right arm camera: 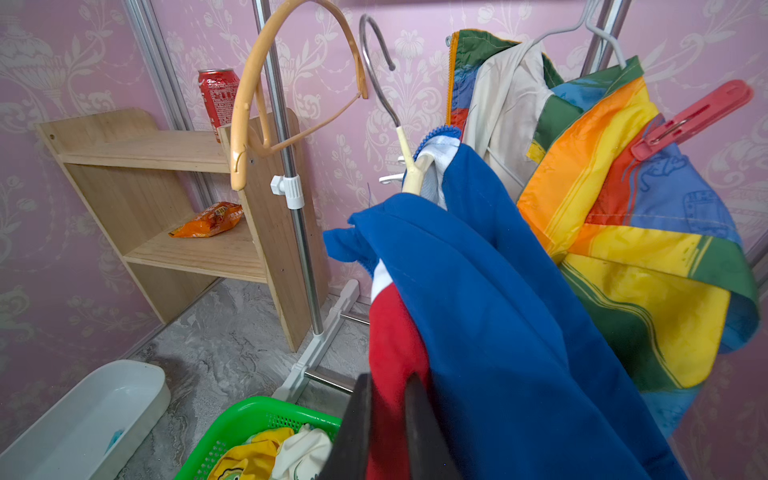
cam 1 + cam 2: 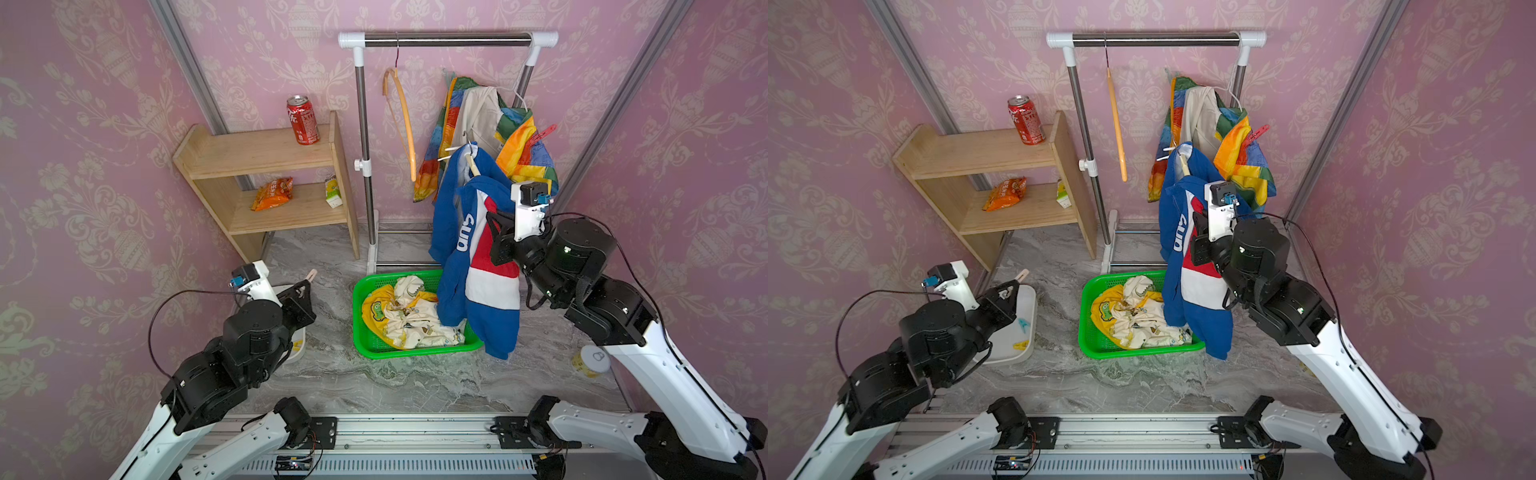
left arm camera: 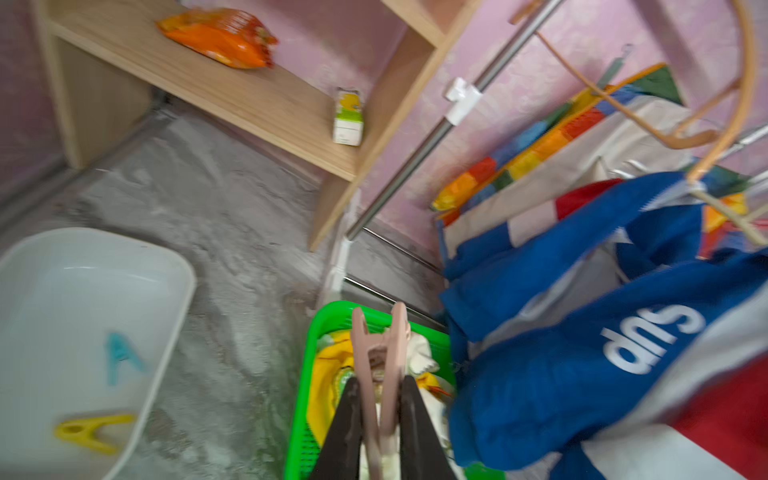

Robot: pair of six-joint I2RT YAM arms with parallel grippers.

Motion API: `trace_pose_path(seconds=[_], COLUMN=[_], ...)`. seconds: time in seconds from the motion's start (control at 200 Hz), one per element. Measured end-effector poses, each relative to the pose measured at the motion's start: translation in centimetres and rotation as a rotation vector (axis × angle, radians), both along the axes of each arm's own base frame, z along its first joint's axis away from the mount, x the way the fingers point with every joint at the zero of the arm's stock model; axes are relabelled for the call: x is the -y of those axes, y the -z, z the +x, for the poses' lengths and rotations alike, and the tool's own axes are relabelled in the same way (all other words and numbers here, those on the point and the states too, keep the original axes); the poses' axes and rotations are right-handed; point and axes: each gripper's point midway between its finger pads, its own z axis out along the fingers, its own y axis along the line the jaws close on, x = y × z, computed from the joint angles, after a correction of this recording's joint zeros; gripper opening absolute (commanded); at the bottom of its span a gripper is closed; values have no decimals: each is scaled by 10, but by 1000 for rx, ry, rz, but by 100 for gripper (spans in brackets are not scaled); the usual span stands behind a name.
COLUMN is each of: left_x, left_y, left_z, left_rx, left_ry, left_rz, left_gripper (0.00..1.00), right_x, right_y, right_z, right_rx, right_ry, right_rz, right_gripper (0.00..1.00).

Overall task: Remove the clothespins securing jackets to the hanger
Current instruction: Place the clothespin in the storage box.

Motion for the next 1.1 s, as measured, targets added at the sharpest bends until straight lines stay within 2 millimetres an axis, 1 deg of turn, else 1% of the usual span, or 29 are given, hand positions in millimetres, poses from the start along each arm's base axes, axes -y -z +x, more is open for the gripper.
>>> trace_pose_path(seconds=[0.05, 0.13, 0.315, 0.485, 0.575, 0.665, 0.725, 0.795, 0.841, 0.886, 0.936, 1.056, 1.086, 1.101], left_x=[-21, -45, -71, -94, -105, -113, -114, -108, -103, -99, -96, -95, -95, -95], left_y=[18, 43, 95, 134, 148, 169, 188, 210, 218, 220, 219, 218, 218, 218], left_z=[-5, -11, -15, -15, -9, 7, 17, 25, 26, 28, 31, 36, 37, 37], left_rx=[-31, -76, -187, -296, -353, -430, -475, -525, -548, -554, -543, -535, -538, -539], left_ry=[-97, -215, -385, -518, -569, -593, -584, -545, -517, -492, -473, -447, -442, -441], left_rz=[44, 107, 181, 163, 123, 38, -22, -71, -91, -101, -113, -115, -116, -114], left_gripper=[0, 0, 0, 0, 0, 0, 0, 0, 12, 20, 28, 42, 53, 60], right_x=[-1, -5, -16, -22, -23, -22, -22, -20, -20, -19, -19, -20, -20, -20], right_y=[-2, -3, 2, 6, 7, 8, 8, 8, 8, 7, 7, 8, 9, 9], right_z=[0, 1, 7, 8, 7, 7, 6, 5, 4, 3, 2, 2, 2, 2], right_rx=[2, 2, -16, -29, -30, -35, -38, -38, -38, -37, -37, -41, -43, -44], right_ry=[-7, -17, -50, -74, -77, -77, -78, -78, -78, -79, -80, -86, -88, -89], right_rz=[2, 4, -3, -10, -11, -15, -16, -17, -16, -15, -15, -18, -20, -20], right_gripper=[0, 0, 0, 0, 0, 0, 0, 0, 0, 0, 0, 0, 0, 0])
